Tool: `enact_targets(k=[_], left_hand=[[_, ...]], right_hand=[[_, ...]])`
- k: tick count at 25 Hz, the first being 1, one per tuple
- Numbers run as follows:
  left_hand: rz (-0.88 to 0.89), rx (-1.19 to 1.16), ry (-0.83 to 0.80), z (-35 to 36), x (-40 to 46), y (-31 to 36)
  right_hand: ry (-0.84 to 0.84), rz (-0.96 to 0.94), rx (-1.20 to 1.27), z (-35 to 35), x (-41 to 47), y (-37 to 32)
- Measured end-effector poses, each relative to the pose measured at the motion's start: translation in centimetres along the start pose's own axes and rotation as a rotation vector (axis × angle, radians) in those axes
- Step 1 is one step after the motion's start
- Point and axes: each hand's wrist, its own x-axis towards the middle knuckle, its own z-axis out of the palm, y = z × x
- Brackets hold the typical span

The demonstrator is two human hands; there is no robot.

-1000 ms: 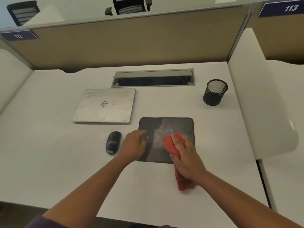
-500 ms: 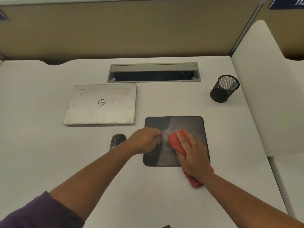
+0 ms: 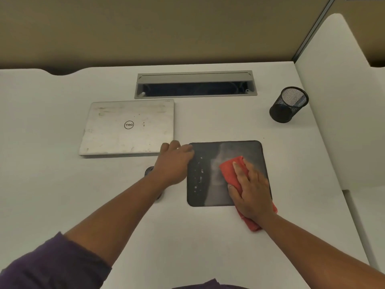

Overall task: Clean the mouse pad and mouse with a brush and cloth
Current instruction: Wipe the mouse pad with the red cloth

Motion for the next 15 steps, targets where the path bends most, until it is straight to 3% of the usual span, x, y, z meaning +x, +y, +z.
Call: enact_targets(k=[8,15], left_hand=[[0.017,0.079,-0.164,0.2,1.5,-1.2],[0.033,0.126,-0.268,-0.1,2.2,-1.4]], right_hand=[[0.021,-0.014,-0.112,0.5,0.1,0.1],[0.023,-0.024,-0.055,-0.1,2.6,-1.0]])
